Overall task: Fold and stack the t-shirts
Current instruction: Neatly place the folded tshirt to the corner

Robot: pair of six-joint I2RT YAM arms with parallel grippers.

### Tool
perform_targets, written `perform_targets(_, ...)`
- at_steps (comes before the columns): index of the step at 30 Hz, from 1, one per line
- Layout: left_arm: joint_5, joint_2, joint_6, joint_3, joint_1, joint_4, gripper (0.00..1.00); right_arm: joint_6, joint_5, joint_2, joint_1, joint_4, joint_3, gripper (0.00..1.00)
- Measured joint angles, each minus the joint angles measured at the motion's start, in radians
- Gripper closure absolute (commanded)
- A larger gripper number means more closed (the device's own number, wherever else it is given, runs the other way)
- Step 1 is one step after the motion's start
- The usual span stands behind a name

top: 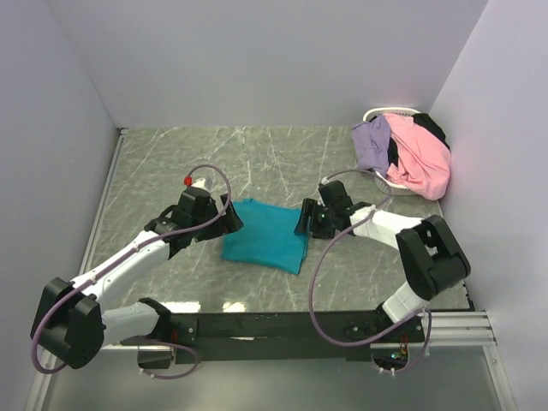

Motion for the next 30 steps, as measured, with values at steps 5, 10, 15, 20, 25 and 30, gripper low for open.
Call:
perform_targets(5, 0.000, 0.018, 0.001, 0.011, 0.000, 0.000, 0.01, -0.008, -0.063, 0.106, -0.014, 0.037, 0.095, 0.27)
perform_targets(10, 0.000, 0.044, 0.001, 0.012, 0.000, 0.001, 0.01, -0.018, -0.105, 0.203, -0.020, 0.047, 0.200, 0.27)
perform_targets(15, 0.000, 0.049, 0.000, 0.013, 0.000, 0.001, 0.01, -0.041, -0.125, 0.306, -0.032, 0.033, 0.333, 0.26)
perform_targets(20, -0.008, 0.049, 0.000, 0.013, 0.000, 0.000, 0.01, -0.065, -0.115, 0.332, -0.040, 0.003, 0.388, 0.23)
perform_targets(25, -0.024, 0.049, -0.004, 0.009, 0.000, 0.006, 0.01, -0.092, -0.042, 0.248, -0.040, -0.024, 0.346, 0.17)
perform_targets(30, -0.043, 0.051, -0.026, 0.000, 0.000, 0.016, 0.01, -0.128, 0.153, -0.008, -0.032, -0.062, 0.267, 0.00)
